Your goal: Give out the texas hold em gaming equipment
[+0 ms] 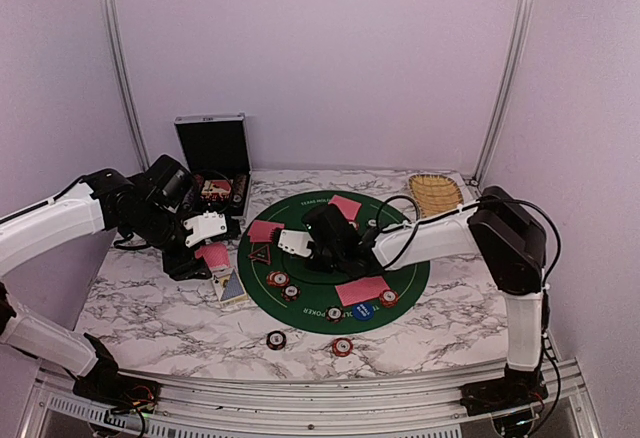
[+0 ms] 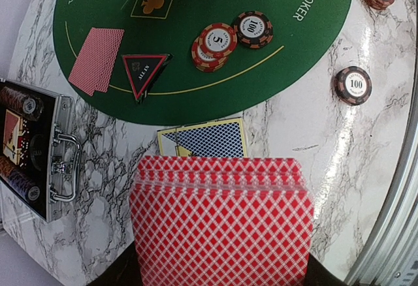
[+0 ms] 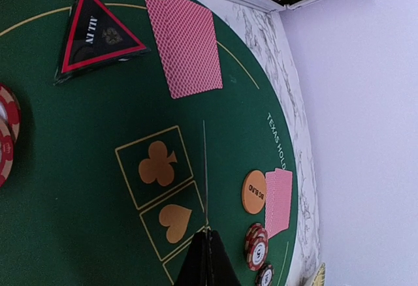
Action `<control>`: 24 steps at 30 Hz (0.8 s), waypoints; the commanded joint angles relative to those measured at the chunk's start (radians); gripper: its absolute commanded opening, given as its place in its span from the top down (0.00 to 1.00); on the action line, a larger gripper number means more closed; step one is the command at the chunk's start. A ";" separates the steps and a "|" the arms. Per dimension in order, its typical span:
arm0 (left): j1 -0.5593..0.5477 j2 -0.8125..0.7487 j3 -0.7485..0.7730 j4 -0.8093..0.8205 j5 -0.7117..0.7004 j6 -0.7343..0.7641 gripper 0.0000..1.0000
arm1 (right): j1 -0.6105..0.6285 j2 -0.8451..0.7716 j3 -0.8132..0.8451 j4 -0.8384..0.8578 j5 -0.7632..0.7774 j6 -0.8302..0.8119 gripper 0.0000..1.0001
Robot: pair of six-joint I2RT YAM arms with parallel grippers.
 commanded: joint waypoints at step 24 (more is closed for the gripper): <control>0.005 -0.023 0.018 -0.017 0.038 0.001 1.00 | 0.048 0.076 0.032 -0.158 -0.063 0.119 1.00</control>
